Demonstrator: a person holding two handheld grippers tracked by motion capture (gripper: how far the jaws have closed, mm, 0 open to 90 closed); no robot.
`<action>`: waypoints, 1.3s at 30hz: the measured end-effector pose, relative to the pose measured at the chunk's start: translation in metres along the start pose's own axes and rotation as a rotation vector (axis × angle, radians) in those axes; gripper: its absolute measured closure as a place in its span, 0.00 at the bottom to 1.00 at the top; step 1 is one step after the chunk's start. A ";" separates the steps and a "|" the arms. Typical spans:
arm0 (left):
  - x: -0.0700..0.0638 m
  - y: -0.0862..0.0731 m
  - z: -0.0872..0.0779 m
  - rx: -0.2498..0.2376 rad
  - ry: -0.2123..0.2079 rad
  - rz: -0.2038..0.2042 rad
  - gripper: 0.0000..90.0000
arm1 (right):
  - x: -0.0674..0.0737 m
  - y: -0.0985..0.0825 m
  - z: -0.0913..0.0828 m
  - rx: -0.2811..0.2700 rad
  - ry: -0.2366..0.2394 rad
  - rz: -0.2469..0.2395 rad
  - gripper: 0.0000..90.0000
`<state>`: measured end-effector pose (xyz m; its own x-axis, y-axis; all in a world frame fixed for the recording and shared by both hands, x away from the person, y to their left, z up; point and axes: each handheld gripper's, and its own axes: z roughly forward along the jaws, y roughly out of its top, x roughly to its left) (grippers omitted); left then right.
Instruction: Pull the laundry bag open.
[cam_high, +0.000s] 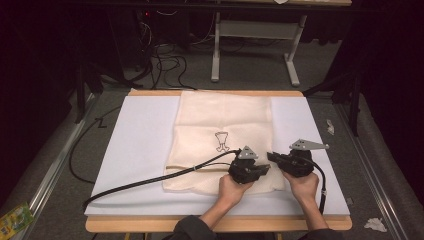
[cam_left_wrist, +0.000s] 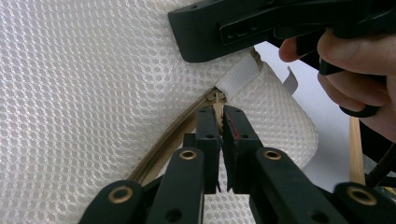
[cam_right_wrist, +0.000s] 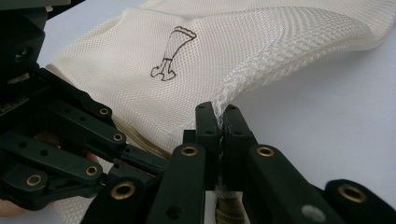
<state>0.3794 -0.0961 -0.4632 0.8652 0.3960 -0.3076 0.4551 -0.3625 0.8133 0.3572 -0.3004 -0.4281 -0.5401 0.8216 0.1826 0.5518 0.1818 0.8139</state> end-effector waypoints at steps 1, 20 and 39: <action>0.000 0.000 0.000 0.002 0.000 0.001 0.96 | -0.001 0.000 0.000 0.002 0.000 -0.003 0.99; -0.002 0.005 -0.008 0.022 0.020 0.018 0.97 | -0.004 -0.002 -0.004 0.010 -0.014 -0.031 0.99; -0.005 0.005 -0.015 0.048 0.071 0.054 0.97 | -0.008 -0.003 -0.007 0.019 -0.028 -0.022 0.99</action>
<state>0.3745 -0.0872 -0.4506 0.8723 0.4332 -0.2267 0.4193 -0.4245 0.8025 0.3554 -0.3118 -0.4284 -0.5339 0.8323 0.1492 0.5522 0.2096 0.8070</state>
